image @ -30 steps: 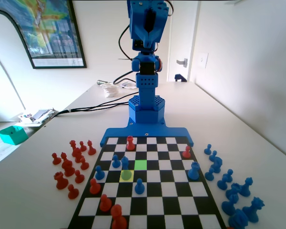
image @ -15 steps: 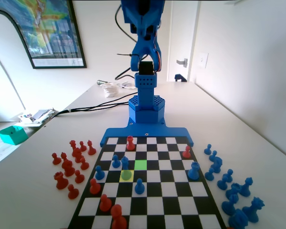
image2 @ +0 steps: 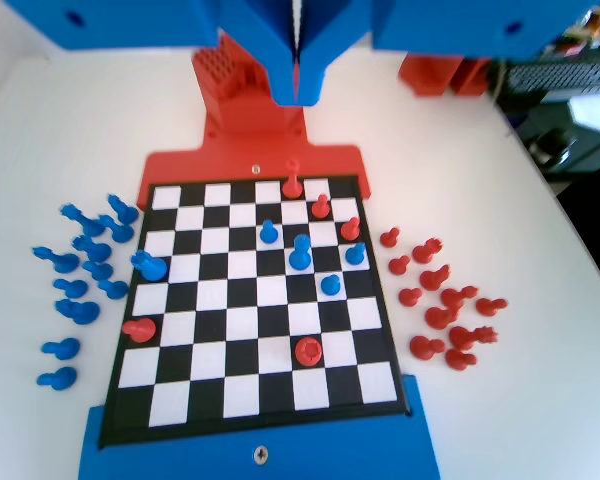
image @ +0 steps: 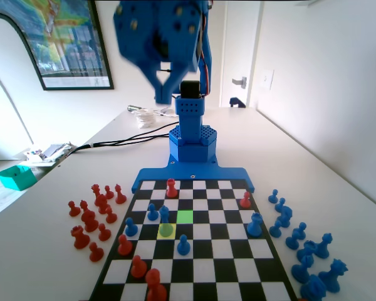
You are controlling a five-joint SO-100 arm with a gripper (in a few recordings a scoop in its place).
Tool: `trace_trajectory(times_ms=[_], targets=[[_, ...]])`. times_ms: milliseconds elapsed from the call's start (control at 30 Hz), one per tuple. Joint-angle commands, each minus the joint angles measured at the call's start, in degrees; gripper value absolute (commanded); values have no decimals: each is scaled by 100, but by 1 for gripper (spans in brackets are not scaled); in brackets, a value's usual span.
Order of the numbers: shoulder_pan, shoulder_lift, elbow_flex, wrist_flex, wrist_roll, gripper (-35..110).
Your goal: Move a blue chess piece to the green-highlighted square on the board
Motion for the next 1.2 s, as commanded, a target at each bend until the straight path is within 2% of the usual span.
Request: trace_trajectory(times_ms=[0,367,800,1167], targets=[[193,-536,-448,-114,-167,2],[272,-1573,-220,-765,-686,12],[255,-1969,721,-2030,-1046,14],[334,-2109,967,-2215,-1248,15]])
